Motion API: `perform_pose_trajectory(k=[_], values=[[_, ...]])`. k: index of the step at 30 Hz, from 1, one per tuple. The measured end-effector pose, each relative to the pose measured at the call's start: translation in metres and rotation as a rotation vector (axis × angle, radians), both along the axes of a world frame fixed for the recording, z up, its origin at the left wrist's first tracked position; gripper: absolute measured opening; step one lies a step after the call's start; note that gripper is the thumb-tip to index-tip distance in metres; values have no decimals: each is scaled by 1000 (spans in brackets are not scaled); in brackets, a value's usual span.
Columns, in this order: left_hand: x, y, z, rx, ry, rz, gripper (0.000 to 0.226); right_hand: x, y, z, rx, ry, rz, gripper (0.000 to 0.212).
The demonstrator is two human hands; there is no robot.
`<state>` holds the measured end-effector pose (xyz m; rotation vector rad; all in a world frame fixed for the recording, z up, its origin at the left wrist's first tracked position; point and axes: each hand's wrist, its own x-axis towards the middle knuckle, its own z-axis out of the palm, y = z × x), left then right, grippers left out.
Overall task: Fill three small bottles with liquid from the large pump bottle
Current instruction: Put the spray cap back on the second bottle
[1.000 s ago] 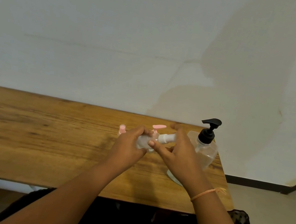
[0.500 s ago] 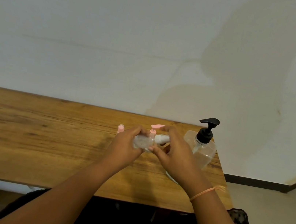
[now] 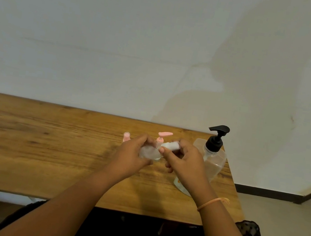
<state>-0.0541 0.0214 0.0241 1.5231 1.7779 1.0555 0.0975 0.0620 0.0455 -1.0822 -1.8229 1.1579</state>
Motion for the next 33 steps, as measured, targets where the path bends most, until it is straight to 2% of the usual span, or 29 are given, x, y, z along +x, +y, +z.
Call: perform_pose_trajectory(k=[3,6,15,21,27,30,33], values=[[-1,1,4,-95,-378,-86,39,0,0,1,-35,125,71,18],[-1,1,1,-113,-486,-100,39,-4,1,-2,45,135,36,18],[14,-3,-8,18,-457,68,29,-23,-3,-11,250,-41,-145,16],[14,-5,-20,16,-438,152,39,-33,0,-13,206,-40,-164,22],[6,-7,-19,-25,-575,98,46,-33,6,-10,153,-46,-92,17],[3,-8,-14,-62,-516,41,62,-33,9,-9,144,-53,-122,16],[-4,-7,-9,-88,-346,96,78,-32,15,-12,116,-63,-176,17]])
